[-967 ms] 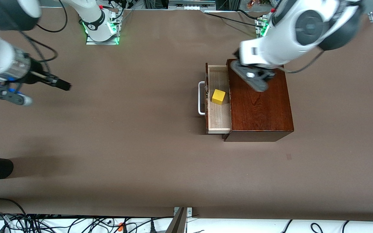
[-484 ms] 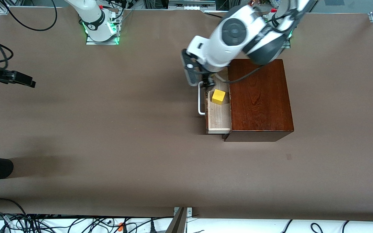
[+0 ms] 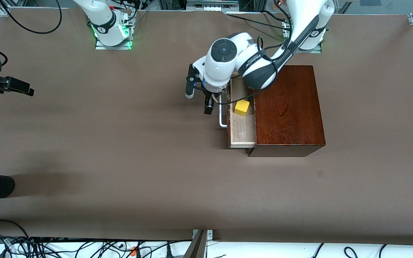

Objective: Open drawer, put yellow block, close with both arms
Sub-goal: 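Withdraw the right gripper while the left gripper moves to the drawer front, then push the drawer front with the left gripper into the box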

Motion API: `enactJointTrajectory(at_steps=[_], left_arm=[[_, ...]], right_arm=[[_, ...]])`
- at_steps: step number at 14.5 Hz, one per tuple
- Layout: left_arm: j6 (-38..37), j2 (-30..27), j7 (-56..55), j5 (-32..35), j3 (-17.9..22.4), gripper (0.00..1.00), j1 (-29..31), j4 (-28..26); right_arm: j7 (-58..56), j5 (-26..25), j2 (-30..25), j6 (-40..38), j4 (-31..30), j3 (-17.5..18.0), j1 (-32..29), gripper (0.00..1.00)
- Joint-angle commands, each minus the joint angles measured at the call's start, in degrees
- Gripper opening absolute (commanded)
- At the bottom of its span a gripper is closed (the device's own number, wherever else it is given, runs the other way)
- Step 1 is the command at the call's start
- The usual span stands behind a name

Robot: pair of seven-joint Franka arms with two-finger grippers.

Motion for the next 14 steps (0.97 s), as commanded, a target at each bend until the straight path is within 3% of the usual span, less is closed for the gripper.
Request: enactJointTrajectory(at_steps=[1,5,10,14], left_arm=[[-0.2,1.5,2.57,2.76,-0.01,1.0,0.55,0.49],[-1.16,3.0,4.94,4.69,0.34,1.0,1.34,-0.13],[-12.22,1.16,7.06,4.69,0.07,1.0,5.47,0.66],[-15.05,0.8,6.35,4.6,0.16,1.0,7.48,1.1]], right_arm=[[0.63,-1.01,-1.86,0.57,-1.71,1.28,-0.97,1.0],[0.63,-1.01,-1.95,1.36,-1.62,1.55,-0.97,1.0],[0.55,-1.01,-2.57,3.48,-2.94,1.72,-0.97,1.0],[-0.16,-0.92,-2.04,3.04,-2.32,1.72,-0.97,1.0]])
